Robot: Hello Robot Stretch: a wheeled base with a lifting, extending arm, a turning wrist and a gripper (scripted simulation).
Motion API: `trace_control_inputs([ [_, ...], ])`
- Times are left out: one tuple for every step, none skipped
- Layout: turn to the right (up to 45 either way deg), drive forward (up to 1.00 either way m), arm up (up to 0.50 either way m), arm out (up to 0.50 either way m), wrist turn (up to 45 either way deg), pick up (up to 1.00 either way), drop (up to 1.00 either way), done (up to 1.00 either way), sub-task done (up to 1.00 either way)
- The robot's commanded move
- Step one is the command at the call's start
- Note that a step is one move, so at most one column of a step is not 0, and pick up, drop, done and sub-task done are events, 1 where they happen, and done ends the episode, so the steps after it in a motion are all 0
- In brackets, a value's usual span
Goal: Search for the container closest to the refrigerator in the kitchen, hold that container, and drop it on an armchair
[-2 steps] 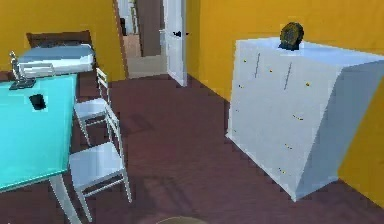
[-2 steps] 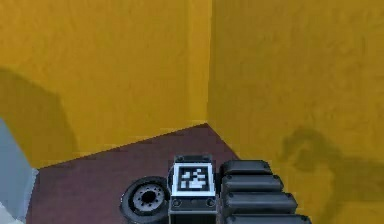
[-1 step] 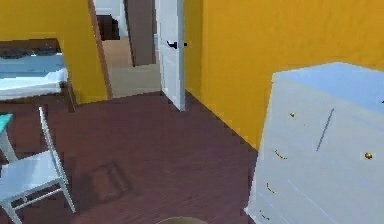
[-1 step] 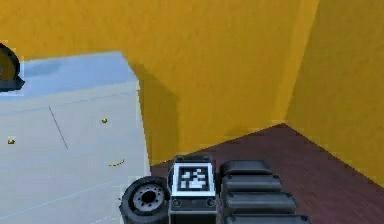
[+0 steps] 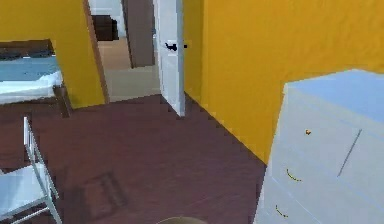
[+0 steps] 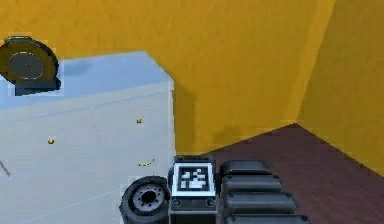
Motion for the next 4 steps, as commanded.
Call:
trace_control_inputs([
  [-15.0,0.0,0.0,0.0,0.0,0.0,0.0,0.0,0.0],
  [0.0,1.0,0.0,0.0,0.0,0.0,0.0,0.0,0.0],
  [-3.0,0.0,0.0,0.0,0.0,0.0,0.0,0.0,0.0],
  [0.0,1.0,0.0,0.0,0.0,0.0,0.0,0.0,0.0],
])
